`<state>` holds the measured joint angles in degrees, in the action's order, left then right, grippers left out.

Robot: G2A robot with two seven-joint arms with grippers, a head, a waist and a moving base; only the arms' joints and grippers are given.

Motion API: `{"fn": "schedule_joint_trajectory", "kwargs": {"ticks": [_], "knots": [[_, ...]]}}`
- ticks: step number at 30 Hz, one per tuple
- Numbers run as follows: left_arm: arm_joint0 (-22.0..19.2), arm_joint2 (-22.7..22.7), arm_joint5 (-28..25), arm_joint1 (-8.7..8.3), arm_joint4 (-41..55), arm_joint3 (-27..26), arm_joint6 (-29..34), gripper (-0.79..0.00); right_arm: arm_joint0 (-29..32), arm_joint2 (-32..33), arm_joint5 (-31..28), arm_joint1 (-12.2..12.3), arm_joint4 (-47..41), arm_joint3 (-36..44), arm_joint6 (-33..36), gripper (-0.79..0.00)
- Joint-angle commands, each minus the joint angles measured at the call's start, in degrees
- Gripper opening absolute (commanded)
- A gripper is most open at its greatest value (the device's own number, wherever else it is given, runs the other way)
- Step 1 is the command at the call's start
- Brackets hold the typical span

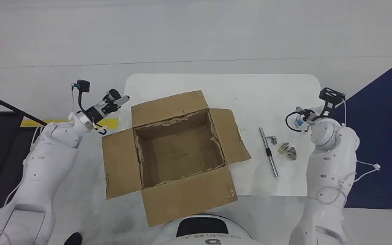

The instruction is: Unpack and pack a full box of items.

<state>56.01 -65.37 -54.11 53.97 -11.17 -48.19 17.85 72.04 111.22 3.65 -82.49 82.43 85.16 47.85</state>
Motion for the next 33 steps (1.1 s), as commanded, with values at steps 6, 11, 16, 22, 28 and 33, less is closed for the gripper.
{"fn": "schedule_joint_trajectory", "kwargs": {"ticks": [6,11,16,22,28,33], "knots": [[0.0,0.0,0.0,0.0,0.0,0.0,0.0,0.0,-1.0,-0.7,1.4,0.5,0.9,-1.1,-0.4,-0.733],[0.0,0.0,0.0,0.0,0.0,0.0,0.0,0.0,-0.2,-1.1,1.2,0.7,0.3,0.3,-1.0,-0.785],[0.0,0.0,0.0,0.0,0.0,0.0,0.0,0.0,1.8,-2.2,1.7,0.8,0.2,2.9,-2.0,-0.785],[0.0,0.0,0.0,0.0,0.0,0.0,0.0,0.0,6.1,-3.7,1.6,0.6,-1.5,9.5,-5.4,-0.785],[0.0,0.0,0.0,0.0,0.0,0.0,0.0,0.0,15.9,-8.6,-2.7,0.0,-4.7,25.1,-11.7,-0.785],[0.0,0.0,0.0,0.0,0.0,0.0,0.0,0.0,22.8,-13.2,-9.6,0.0,-7.3,34.0,-16.4,-0.785]]}}
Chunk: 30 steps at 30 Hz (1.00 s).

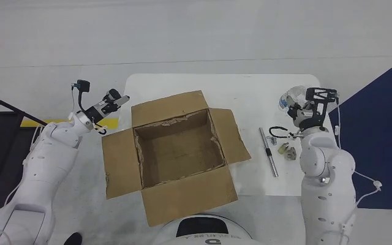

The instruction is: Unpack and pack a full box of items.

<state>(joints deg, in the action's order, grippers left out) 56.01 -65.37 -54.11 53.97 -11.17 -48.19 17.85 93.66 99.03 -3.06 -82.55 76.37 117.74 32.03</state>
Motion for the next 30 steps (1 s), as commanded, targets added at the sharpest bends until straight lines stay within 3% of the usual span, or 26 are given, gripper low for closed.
{"fn": "schedule_joint_trajectory", "kwargs": {"ticks": [1,6,15,23,30], "knots": [[0.0,0.0,0.0,0.0,0.0,0.0,0.0,0.0,2.2,-1.5,-5.2,0.1,-2.3,2.4,-0.9,-0.785],[0.0,0.0,0.0,0.0,0.0,0.0,0.0,0.0,4.1,-4.9,-14.9,0.6,-8.7,5.7,0.5,-0.785],[0.0,0.0,0.0,0.0,0.0,0.0,0.0,0.0,3.5,-10.9,-25.0,1.6,-16.7,9.9,8.8,-0.785],[0.0,0.0,0.0,0.0,0.0,0.0,0.0,0.0,-2.6,-18.5,-27.4,2.4,-20.8,7.4,20.2,-0.785],[0.0,0.0,0.0,0.0,0.0,0.0,0.0,0.0,-11.7,-28.2,-23.5,2.3,-12.8,-5.0,23.6,-0.785]]}}
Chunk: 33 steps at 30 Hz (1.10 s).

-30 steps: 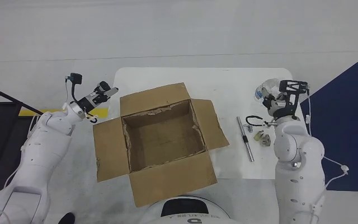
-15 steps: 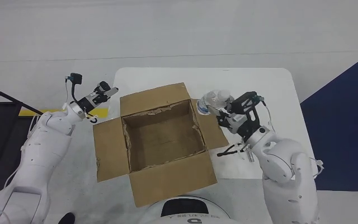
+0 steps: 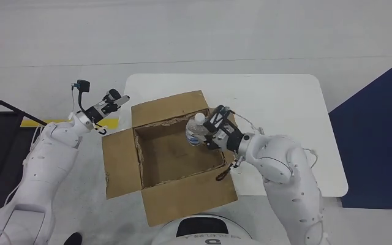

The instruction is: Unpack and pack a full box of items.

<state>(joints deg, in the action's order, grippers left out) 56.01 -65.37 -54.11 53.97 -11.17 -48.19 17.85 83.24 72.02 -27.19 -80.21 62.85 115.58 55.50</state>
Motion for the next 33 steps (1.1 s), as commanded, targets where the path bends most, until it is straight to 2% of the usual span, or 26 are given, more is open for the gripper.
{"fn": "schedule_joint_trajectory", "kwargs": {"ticks": [1,5,9,10,13,16,25,29,33], "knots": [[0.0,0.0,0.0,0.0,0.0,0.0,0.0,0.0,-2.5,-1.8,0.9,-0.1,1.0,-4.8,0.3,-0.785],[0.0,0.0,0.0,0.0,0.0,0.0,0.0,0.0,-6.9,-4.5,3.2,-0.1,4.4,-11.4,4.0,-0.785],[0.0,0.0,0.0,0.0,0.0,0.0,0.0,0.0,-9.8,-8.4,7.5,-0.5,8.3,-14.6,3.9,-0.785],[0.0,0.0,0.0,0.0,0.0,0.0,0.0,0.0,-10.2,-9.0,7.9,-0.6,8.6,-15.1,3.9,-0.588],[0.0,0.0,0.0,0.0,0.0,0.0,0.0,0.0,-10.7,-9.5,9.1,-0.5,9.3,-15.4,3.7,-0.422],[0.0,0.0,0.0,0.0,0.0,0.0,0.0,0.0,-11.1,-9.3,11.1,-0.4,10.6,-15.5,3.5,-0.376],[0.0,0.0,0.0,0.0,0.0,0.0,0.0,0.0,-13.7,-11.0,24.1,-0.9,20.5,-18.7,-1.8,-0.416],[0.0,0.0,0.0,0.0,0.0,0.0,0.0,0.0,-14.7,-11.0,25.7,-1.2,20.1,-19.5,-2.7,-0.419],[0.0,0.0,0.0,0.0,0.0,0.0,0.0,0.0,-13.8,-9.7,25.1,-1.0,18.3,-16.8,-2.3,-0.413]]}}
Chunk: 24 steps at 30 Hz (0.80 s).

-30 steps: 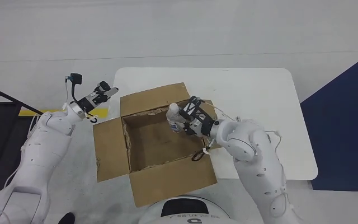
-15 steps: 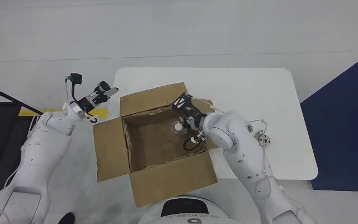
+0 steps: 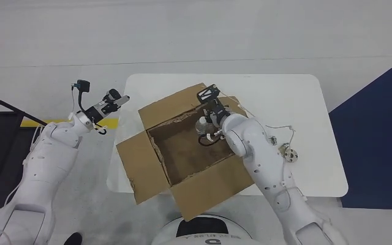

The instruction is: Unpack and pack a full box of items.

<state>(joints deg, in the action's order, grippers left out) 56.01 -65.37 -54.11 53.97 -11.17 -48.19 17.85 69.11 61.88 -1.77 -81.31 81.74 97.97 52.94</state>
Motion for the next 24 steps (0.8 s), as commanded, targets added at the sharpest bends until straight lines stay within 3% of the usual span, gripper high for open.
{"fn": "schedule_joint_trajectory", "kwargs": {"ticks": [1,4,5,6,9,18,24], "knots": [[0.0,0.0,0.0,0.0,0.0,0.0,0.0,0.0,0.7,0.9,-0.7,0.2,-1.2,1.5,0.5,-0.413],[0.0,0.0,0.0,0.0,0.0,0.0,0.0,0.0,2.0,2.1,-2.5,0.5,-2.5,4.3,1.1,-0.397],[0.0,0.0,0.0,0.0,0.0,0.0,0.0,0.0,2.7,2.7,-3.3,0.6,-2.9,5.7,1.2,-0.249],[0.0,0.0,0.0,0.0,0.0,0.0,0.0,0.0,3.6,3.5,-4.0,0.8,-3.5,7.3,1.2,0.0],[0.0,0.0,0.0,0.0,0.0,0.0,0.0,0.0,7.3,7.8,-5.5,1.6,-5.5,13.6,1.7,0.0],[0.0,0.0,0.0,0.0,0.0,0.0,0.0,0.0,7.3,7.8,-5.5,1.6,-5.5,13.6,1.7,0.0],[0.0,0.0,0.0,0.0,0.0,0.0,0.0,0.0,6.7,9.6,-0.9,1.7,-3.7,8.6,0.0,0.0]]}}
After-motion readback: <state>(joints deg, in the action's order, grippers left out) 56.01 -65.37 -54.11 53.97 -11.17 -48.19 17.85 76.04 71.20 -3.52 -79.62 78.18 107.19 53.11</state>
